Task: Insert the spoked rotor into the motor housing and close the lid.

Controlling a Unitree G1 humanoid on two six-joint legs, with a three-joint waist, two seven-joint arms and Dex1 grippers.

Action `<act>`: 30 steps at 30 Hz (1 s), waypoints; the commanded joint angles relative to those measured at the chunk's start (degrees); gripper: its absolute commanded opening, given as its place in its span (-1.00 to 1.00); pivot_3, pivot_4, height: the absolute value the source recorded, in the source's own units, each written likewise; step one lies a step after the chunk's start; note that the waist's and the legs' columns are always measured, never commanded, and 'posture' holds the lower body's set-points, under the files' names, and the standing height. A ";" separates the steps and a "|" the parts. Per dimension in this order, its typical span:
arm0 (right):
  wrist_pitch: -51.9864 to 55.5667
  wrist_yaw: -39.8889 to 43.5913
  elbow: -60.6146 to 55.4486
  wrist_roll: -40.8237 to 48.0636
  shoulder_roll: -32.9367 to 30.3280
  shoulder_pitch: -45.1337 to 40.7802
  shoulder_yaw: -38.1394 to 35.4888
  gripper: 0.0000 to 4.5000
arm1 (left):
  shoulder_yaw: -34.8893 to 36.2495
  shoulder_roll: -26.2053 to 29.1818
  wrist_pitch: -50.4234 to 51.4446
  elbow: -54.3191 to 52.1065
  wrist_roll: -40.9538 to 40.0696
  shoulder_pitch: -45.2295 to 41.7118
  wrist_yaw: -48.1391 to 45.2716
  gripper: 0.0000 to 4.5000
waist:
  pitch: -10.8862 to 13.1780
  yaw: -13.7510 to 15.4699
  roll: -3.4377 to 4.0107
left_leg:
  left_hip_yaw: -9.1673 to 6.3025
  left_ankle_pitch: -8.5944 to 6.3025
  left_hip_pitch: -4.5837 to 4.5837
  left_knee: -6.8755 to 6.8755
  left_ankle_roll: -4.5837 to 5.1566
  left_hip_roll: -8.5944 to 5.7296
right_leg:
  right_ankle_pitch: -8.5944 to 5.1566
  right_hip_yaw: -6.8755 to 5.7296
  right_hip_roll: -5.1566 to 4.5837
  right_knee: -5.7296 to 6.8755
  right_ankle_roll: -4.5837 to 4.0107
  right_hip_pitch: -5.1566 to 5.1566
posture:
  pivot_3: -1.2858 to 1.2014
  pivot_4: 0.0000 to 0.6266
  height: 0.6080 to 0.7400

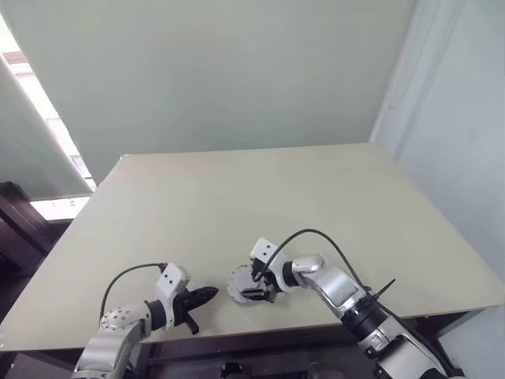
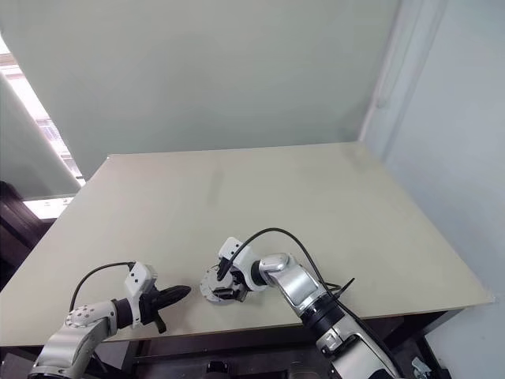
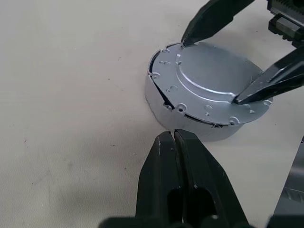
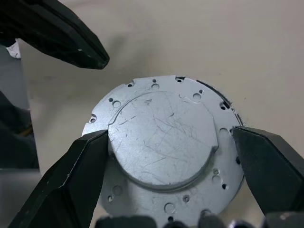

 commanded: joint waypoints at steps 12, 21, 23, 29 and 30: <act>3.70 -1.02 -5.29 -0.83 0.22 -0.22 -0.86 0.44 | 0.37 0.73 -0.16 -2.05 -0.11 -1.00 -0.27 -1.00 | 0.01 0.06 0.01 | -0.04 0.00 0.01 0.11 0.00 -0.04 | 0.00 0.00 0.00 0.00 0.00 0.09 | 0.03 -1.00 1.00; 7.46 -2.26 -11.20 0.64 0.58 1.17 -2.01 0.44 | 0.14 0.54 -0.24 -1.74 -0.13 -1.23 -0.30 -1.00 | 0.01 0.05 0.02 | -0.05 -0.01 -0.01 0.09 0.00 -0.05 | 0.00 0.00 -0.01 -0.01 0.00 0.06 | 0.03 -1.00 1.00; 7.78 -2.38 -11.65 0.74 0.52 1.33 -1.93 0.44 | 0.08 0.55 -0.22 -1.69 -0.15 -1.29 -0.29 -1.00 | 0.01 0.05 0.02 | -0.05 -0.01 -0.01 0.09 0.00 -0.05 | 0.00 0.00 -0.01 0.00 0.00 0.06 | 0.03 -1.00 1.00; 7.70 -4.57 -12.05 0.57 1.92 2.70 -1.91 0.44 | -0.09 0.48 -0.09 -1.94 -0.21 -1.26 -0.25 -1.00 | 0.01 0.02 0.01 | -0.05 -0.01 -0.01 0.07 0.00 -0.05 | 0.00 0.00 -0.02 -0.01 0.00 0.06 | 0.03 -1.00 1.00; 7.78 -5.19 -11.87 0.42 2.18 2.83 -1.95 0.44 | -0.09 0.49 -0.07 -1.91 -0.21 -1.29 -0.26 -1.00 | 0.01 0.02 0.01 | -0.05 -0.01 -0.01 0.07 0.00 -0.05 | 0.00 0.00 -0.02 -0.01 0.00 0.05 | 0.03 -1.00 1.00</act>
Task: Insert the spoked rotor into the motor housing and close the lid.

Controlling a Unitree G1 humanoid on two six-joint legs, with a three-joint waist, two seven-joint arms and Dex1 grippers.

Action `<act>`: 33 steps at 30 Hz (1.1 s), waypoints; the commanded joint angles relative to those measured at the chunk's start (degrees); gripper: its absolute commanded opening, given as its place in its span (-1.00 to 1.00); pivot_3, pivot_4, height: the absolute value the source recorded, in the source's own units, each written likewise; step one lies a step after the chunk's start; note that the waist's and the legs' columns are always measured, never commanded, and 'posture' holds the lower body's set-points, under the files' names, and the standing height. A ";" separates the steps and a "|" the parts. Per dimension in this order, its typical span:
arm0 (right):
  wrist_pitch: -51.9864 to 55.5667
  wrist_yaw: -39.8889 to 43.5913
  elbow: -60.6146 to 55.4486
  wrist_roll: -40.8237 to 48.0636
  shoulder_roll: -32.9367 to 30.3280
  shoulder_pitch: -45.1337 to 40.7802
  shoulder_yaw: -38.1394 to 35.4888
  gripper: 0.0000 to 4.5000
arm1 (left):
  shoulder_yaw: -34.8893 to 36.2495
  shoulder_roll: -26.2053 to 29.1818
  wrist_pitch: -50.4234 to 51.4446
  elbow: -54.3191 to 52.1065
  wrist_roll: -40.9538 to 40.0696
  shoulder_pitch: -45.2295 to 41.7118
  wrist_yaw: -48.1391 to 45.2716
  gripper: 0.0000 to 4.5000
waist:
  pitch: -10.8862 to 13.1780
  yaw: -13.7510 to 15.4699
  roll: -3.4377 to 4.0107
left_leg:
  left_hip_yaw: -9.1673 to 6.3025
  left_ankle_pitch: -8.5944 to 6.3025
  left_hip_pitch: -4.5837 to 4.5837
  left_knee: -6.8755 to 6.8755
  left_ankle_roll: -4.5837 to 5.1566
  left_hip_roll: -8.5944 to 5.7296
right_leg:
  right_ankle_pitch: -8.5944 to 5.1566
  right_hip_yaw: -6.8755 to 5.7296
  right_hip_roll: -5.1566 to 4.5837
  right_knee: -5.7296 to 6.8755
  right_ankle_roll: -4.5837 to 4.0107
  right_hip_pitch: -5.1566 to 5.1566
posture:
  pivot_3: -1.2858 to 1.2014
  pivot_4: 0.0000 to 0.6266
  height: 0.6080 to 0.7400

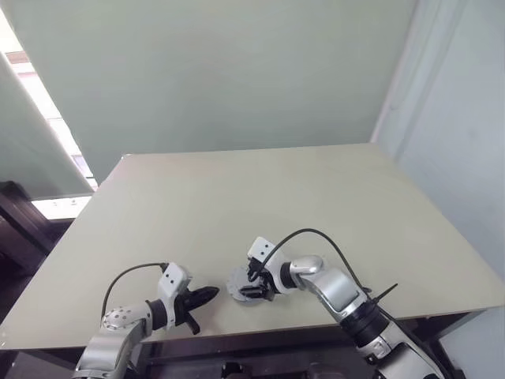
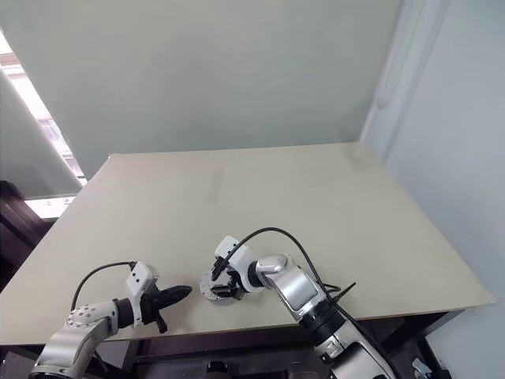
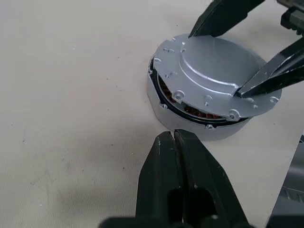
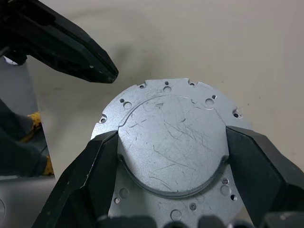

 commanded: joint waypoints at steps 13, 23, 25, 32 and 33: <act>1.54 -6.12 -1.53 -0.72 2.61 -0.12 0.58 0.44 | 0.47 0.51 0.16 -2.14 -0.18 -0.73 -0.07 -1.00 | 0.00 -0.04 0.00 | 0.01 0.00 0.01 0.00 0.00 0.02 | 0.00 0.00 0.01 0.01 0.00 -0.01 | 0.03 -1.00 1.00; 1.78 -4.40 -1.82 -1.97 0.54 -0.77 3.19 0.44 | 0.57 0.29 0.07 -2.41 -0.28 -0.22 0.22 -1.00 | 0.00 -0.03 0.00 | 0.01 0.00 0.02 0.00 0.00 0.02 | 0.00 0.00 0.01 0.01 -0.01 0.00 | 0.03 -1.00 1.00; 1.79 -4.23 -1.59 -2.46 0.32 -1.01 3.72 0.44 | 0.55 0.22 -0.02 -2.32 -0.27 -0.24 0.24 -1.00 | 0.00 -0.03 0.00 | 0.01 0.00 0.02 0.00 0.00 0.02 | 0.00 -0.01 0.01 0.00 0.00 0.00 | 0.03 -1.00 1.00; 2.60 -4.46 -0.90 -3.52 0.26 -1.61 4.30 0.44 | 0.52 0.06 -0.25 -1.89 -0.23 -0.33 0.18 -1.00 | 0.00 -0.03 0.00 | 0.01 0.00 0.02 0.00 0.00 0.02 | 0.00 -0.01 0.01 0.00 0.00 0.01 | 0.03 -1.00 1.00; 2.75 -4.45 -0.86 -3.62 0.23 -1.69 4.39 0.44 | 0.52 0.05 -0.27 -1.86 -0.23 -0.31 0.18 -1.00 | 0.00 -0.03 0.00 | 0.01 0.00 0.02 0.00 0.00 0.02 | 0.00 -0.01 0.01 0.00 0.00 0.00 | 0.03 -1.00 1.00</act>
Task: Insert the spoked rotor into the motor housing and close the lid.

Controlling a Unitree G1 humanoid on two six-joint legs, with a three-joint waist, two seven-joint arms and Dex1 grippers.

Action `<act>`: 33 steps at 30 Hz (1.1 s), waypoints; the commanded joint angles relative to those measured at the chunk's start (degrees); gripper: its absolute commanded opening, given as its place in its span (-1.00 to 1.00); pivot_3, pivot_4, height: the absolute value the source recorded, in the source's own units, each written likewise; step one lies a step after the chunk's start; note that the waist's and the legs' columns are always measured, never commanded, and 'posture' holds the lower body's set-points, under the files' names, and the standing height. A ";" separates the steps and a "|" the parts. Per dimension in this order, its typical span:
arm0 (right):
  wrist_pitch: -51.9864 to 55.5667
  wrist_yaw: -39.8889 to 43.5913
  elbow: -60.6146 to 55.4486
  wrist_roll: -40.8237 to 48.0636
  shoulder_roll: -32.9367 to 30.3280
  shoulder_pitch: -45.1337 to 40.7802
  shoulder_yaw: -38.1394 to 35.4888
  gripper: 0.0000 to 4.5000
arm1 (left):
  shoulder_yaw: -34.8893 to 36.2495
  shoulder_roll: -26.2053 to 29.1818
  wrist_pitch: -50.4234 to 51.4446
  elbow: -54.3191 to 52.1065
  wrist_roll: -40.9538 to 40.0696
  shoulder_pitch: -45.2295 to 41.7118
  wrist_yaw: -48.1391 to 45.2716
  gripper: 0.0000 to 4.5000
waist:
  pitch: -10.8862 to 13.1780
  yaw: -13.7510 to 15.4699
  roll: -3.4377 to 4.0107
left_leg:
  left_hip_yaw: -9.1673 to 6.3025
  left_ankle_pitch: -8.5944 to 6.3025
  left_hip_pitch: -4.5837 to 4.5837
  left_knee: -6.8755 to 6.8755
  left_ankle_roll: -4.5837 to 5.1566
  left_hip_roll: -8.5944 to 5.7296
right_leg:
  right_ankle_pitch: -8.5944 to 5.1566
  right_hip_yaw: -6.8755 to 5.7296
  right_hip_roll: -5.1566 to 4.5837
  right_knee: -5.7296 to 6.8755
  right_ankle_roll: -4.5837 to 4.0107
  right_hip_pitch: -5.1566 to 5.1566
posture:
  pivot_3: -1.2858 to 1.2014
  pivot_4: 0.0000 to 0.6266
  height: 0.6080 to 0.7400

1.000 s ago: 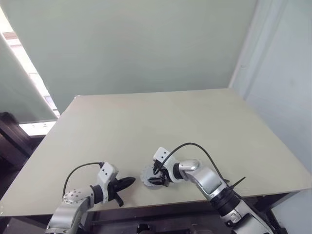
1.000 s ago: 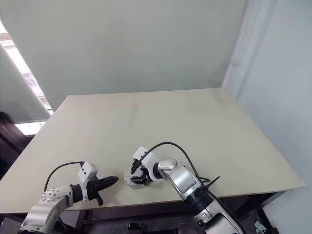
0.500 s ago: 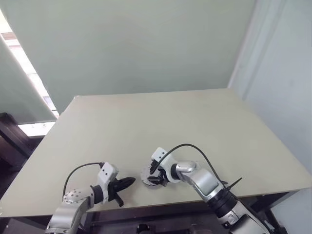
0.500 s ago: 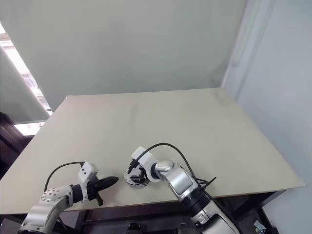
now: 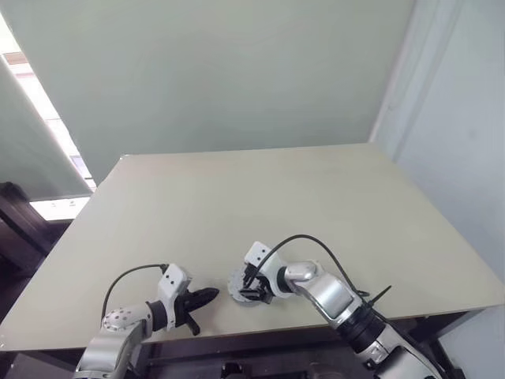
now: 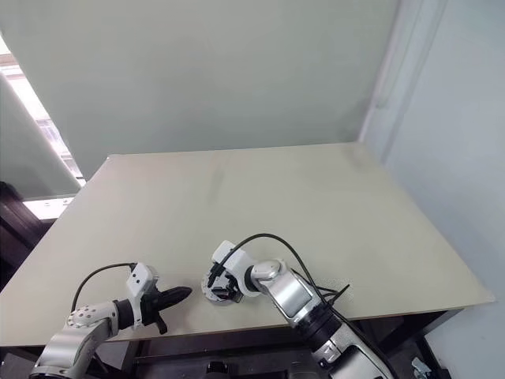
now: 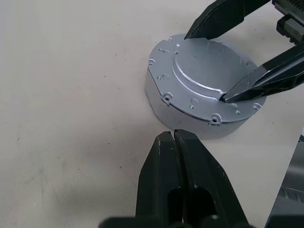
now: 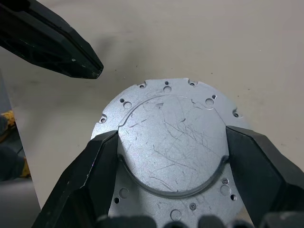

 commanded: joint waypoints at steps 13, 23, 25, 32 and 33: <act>4.26 2.24 0.45 -1.98 -2.03 -4.04 3.41 0.44 | 0.12 -0.45 -1.66 -1.23 0.09 -0.98 -0.13 -1.00 | 0.00 0.05 0.00 | 0.00 0.00 -0.01 0.00 0.00 -0.02 | 0.00 0.00 -0.02 -0.02 0.00 0.00 | 0.03 -1.00 1.00; 5.67 2.75 0.59 -1.54 -2.31 -4.50 3.37 0.44 | -1.90 -3.70 -3.99 0.18 1.15 -5.30 0.05 -1.00 | -0.01 0.11 -0.01 | -0.02 0.00 0.00 0.02 0.00 -0.06 | 0.00 0.00 -0.04 -0.04 0.01 0.07 | 0.03 -1.00 1.00; 5.88 2.80 0.47 -1.50 -2.31 -4.48 3.35 0.44 | -3.02 -4.07 -4.69 1.75 2.19 -6.19 0.03 -1.00 | -0.01 0.12 0.00 | -0.02 0.00 0.01 0.00 0.00 -0.06 | 0.00 0.00 -0.04 -0.04 0.01 0.07 | 0.03 -1.00 1.00; 6.83 2.71 -0.21 -1.38 -2.38 -4.46 2.86 0.44 | -5.26 -4.01 -4.08 5.37 4.10 -6.78 0.07 -1.00 | -0.01 0.20 0.00 | -0.03 0.00 0.00 0.00 0.01 -0.07 | 0.01 0.00 -0.04 -0.05 0.01 0.07 | 0.03 -1.00 1.00; 6.94 2.70 -0.27 -1.35 -2.41 -4.46 2.78 0.44 | -5.59 -3.80 -4.19 5.75 4.43 -6.79 -0.05 -1.00 | -0.01 0.21 0.01 | -0.04 0.00 0.01 0.01 0.01 -0.07 | 0.00 -0.01 -0.04 -0.05 0.01 0.10 | 0.03 -1.00 1.00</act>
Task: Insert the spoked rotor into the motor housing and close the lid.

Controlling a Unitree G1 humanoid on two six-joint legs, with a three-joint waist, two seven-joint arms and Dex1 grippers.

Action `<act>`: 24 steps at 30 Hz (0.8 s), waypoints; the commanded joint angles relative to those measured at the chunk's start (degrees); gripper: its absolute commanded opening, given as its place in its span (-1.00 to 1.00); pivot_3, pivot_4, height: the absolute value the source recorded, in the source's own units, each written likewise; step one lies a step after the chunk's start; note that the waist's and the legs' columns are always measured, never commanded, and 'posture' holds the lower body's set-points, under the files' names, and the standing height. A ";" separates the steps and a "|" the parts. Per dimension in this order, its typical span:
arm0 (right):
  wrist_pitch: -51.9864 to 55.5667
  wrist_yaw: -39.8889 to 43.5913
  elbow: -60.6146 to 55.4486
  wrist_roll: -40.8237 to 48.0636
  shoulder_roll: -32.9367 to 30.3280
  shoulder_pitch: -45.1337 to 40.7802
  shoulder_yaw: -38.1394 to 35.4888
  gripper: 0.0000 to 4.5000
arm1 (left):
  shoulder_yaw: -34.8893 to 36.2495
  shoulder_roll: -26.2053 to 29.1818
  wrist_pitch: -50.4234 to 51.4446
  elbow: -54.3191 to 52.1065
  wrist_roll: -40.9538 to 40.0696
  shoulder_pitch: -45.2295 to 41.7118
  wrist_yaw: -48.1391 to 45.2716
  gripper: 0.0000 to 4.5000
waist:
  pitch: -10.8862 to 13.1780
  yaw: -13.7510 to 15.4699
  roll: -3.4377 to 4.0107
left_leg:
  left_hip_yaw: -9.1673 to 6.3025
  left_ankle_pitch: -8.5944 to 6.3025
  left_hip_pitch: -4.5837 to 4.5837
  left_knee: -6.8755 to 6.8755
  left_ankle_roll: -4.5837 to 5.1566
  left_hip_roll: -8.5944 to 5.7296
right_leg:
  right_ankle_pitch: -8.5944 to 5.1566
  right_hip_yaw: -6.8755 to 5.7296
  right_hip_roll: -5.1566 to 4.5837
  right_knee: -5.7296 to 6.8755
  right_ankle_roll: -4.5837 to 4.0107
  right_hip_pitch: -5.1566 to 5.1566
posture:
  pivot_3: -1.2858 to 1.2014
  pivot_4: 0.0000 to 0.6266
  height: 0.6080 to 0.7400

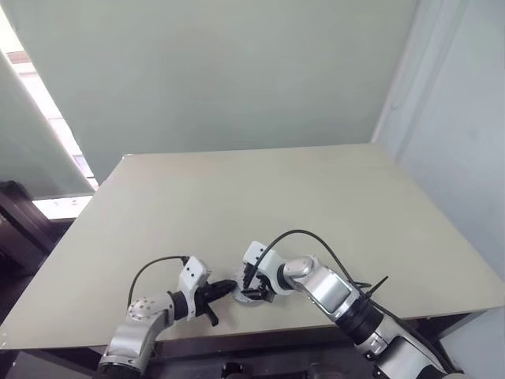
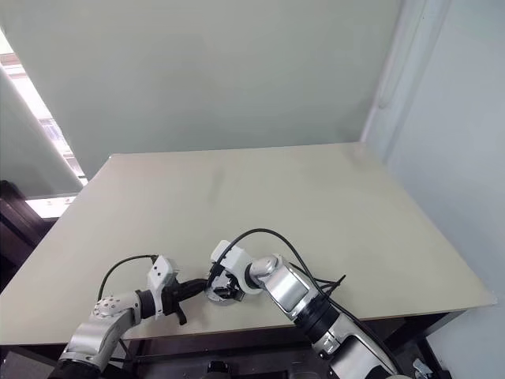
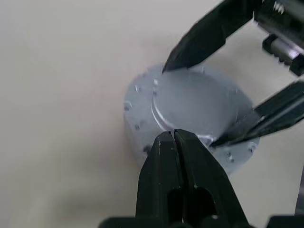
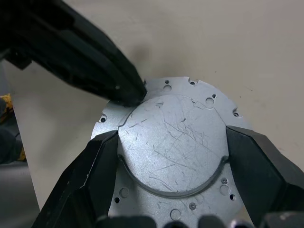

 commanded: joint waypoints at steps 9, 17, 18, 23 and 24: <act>1.55 1.73 -1.52 0.22 -1.29 -1.25 -0.15 0.87 | -2.42 -0.66 -2.51 4.68 3.28 -3.10 -0.56 -1.00 | -0.03 0.03 0.05 | -0.05 0.00 0.05 0.04 0.00 -0.08 | 0.00 0.01 -0.03 -0.03 0.00 0.13 | 0.03 -1.00 1.00; 2.32 2.33 -2.20 2.18 -1.06 -1.49 -3.56 0.98 | -3.42 -0.79 -3.47 6.53 4.22 -4.30 -1.40 -1.00 | -0.03 0.06 0.08 | -0.06 0.01 0.23 0.07 0.01 -0.05 | -0.01 -0.02 -0.02 0.00 0.00 0.28 | 0.03 -1.00 1.00; 2.92 2.33 -2.41 3.01 -0.67 -1.46 -4.67 0.98 | -3.52 -0.83 -3.58 6.72 4.26 -4.41 -1.42 -1.00 | -0.03 0.07 0.08 | -0.07 0.01 0.22 0.08 0.00 -0.06 | -0.01 -0.01 -0.02 0.00 0.00 0.30 | 0.03 -1.00 1.00; 10.02 0.58 -2.61 10.61 3.56 -2.88 -17.64 0.98 | -4.23 -1.28 -4.30 7.78 4.64 -4.98 -1.94 -1.00 | -0.03 0.08 0.08 | -0.08 0.01 0.20 0.17 0.01 -0.07 | -0.01 -0.01 -0.02 0.00 0.01 0.32 | 0.03 -1.00 1.00; 11.62 0.66 -2.36 12.29 3.87 -3.44 -20.25 0.98 | -4.33 -1.36 -4.46 7.96 4.70 -5.06 -2.03 -1.00 | -0.03 0.15 0.09 | -0.09 0.01 0.19 0.17 0.01 -0.08 | -0.01 -0.01 -0.02 0.00 0.01 0.32 | 0.03 -1.00 1.00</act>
